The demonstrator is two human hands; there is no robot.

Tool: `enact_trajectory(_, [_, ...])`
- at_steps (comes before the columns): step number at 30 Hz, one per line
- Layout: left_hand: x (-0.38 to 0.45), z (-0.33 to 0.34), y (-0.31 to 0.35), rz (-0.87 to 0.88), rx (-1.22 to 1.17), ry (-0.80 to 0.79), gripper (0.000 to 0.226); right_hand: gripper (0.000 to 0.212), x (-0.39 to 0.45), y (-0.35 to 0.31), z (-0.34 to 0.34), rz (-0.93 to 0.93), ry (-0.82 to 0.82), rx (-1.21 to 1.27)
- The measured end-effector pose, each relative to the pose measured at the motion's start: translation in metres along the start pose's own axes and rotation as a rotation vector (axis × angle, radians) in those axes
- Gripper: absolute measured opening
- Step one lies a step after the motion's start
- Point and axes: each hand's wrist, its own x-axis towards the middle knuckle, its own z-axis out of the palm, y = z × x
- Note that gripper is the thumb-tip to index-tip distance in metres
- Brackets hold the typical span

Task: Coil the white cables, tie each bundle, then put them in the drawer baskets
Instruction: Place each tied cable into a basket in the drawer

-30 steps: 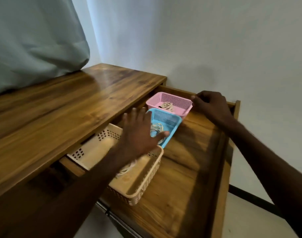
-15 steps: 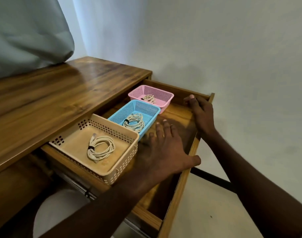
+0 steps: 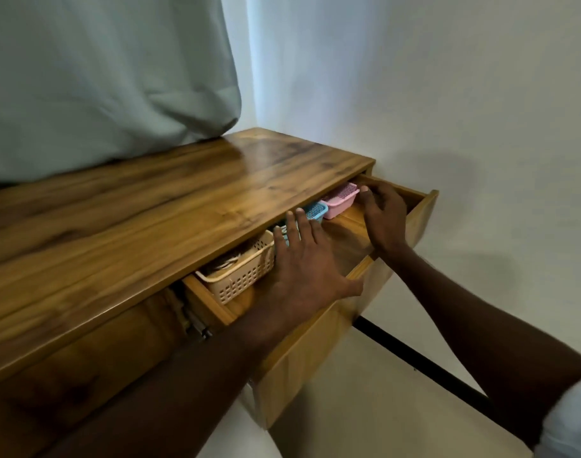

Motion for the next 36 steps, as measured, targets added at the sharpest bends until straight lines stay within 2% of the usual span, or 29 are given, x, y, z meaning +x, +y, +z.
enact_trajectory(3, [0.013, -0.003, -0.027, -0.105, 0.048, 0.051, 0.151, 0.035, 0.01, 0.0, 0.027, -0.145, -0.239, -0.027])
enact_trajectory(7, [0.03, -0.005, -0.059, -0.208, 0.1, 0.04, 0.148, 0.091, 0.022, 0.001, 0.04, -0.268, -0.834, -0.2])
enact_trajectory(10, [0.042, -0.008, -0.077, -0.234, 0.166, -0.03, 0.144, 0.123, 0.029, 0.009, 0.049, -0.346, -1.027, -0.374])
enact_trajectory(12, [0.048, -0.008, -0.084, -0.191, 0.248, -0.014, 0.127, 0.13, 0.03, 0.014, 0.059, -0.379, -1.102, -0.498])
enact_trajectory(14, [0.052, -0.004, -0.089, -0.161, 0.264, 0.053, 0.104, 0.121, 0.029, 0.015, 0.069, -0.431, -1.034, -0.574])
enact_trajectory(18, [0.047, 0.004, -0.095, -0.127, 0.297, 0.122, 0.078, 0.085, 0.021, 0.006, 0.089, -0.527, -0.69, -0.539])
enact_trajectory(24, [0.054, 0.001, -0.101, -0.075, 0.276, 0.181, 0.042, 0.05, 0.002, 0.003, 0.116, -0.548, -0.432, -0.617])
enact_trajectory(29, [0.051, 0.0, -0.103, -0.068, 0.257, 0.213, 0.038, 0.042, 0.004, -0.004, 0.115, -0.584, -0.438, -0.697])
enact_trajectory(33, [0.048, 0.0, -0.104, -0.076, 0.195, 0.24, 0.033, 0.048, 0.002, -0.018, 0.116, -0.499, -0.502, -0.723])
enact_trajectory(36, [0.039, -0.009, -0.113, -0.069, 0.146, 0.261, 0.021, 0.051, -0.003, -0.037, 0.116, -0.425, -0.573, -0.752])
